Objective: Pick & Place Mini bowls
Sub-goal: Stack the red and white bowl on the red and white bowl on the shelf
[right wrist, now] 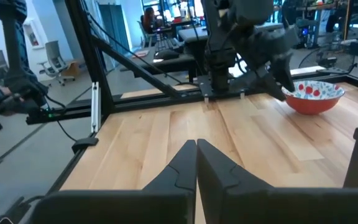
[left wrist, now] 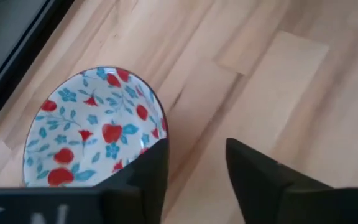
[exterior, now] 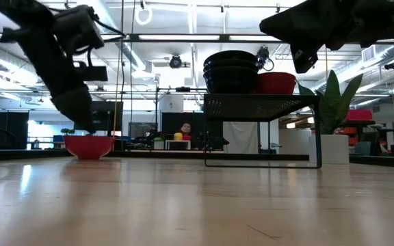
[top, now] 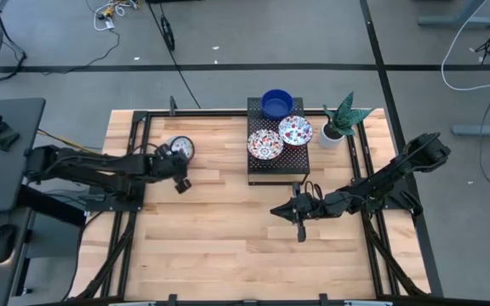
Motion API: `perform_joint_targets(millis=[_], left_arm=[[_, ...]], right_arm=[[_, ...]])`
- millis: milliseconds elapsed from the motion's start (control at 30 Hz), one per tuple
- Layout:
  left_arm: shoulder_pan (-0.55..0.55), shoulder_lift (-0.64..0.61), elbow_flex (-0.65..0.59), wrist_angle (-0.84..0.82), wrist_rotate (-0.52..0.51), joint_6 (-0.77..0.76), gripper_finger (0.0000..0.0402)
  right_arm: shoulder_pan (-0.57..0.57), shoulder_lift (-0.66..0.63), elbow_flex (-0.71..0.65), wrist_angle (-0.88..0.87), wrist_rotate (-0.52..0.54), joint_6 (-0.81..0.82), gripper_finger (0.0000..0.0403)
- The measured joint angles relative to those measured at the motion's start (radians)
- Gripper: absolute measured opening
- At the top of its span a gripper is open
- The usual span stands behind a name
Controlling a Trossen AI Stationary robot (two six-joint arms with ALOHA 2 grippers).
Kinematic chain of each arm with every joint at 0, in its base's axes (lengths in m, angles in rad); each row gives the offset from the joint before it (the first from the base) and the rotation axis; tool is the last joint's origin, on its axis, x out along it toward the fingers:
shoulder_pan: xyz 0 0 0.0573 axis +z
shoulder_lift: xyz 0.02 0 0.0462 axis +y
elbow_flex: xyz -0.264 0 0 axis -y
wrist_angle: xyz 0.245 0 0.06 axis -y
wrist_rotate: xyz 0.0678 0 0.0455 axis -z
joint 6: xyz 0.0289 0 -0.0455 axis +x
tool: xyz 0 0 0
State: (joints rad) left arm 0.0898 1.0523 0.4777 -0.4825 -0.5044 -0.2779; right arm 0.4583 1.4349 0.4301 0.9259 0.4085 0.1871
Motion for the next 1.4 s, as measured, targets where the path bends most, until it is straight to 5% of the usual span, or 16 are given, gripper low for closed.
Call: perform_joint_targets(millis=[267, 800, 900, 1200, 1400], left_arm=[[0.086, 0.015, -0.074, 0.143, 0.004, 0.106, 0.0179], [0.109, 0.015, -0.109, 0.249, 0.12, 0.166, 0.0017], [0.101, 0.013, -0.108, 0.276, 0.172, 0.164, 0.0015], [-0.106, 0.013, -0.107, 0.384, 0.352, 0.036, 0.0016], [-0.315, 0.025, -0.112, 0.588, 0.404, -0.084, 0.0013]], right_arm=[[0.0, 0.0, 0.0, 0.009, 0.0, -0.002, 0.0015], [0.0, 0.0, 0.0, 0.009, 0.0, -0.009, 0.0015], [0.0, 0.0, 0.0, 0.009, -0.001, -0.009, 0.0015], [0.0, 0.0, 0.0, 0.007, -0.009, -0.008, 0.0015], [-0.002, 0.0, 0.014, -0.02, -0.11, 0.017, 0.0015]])
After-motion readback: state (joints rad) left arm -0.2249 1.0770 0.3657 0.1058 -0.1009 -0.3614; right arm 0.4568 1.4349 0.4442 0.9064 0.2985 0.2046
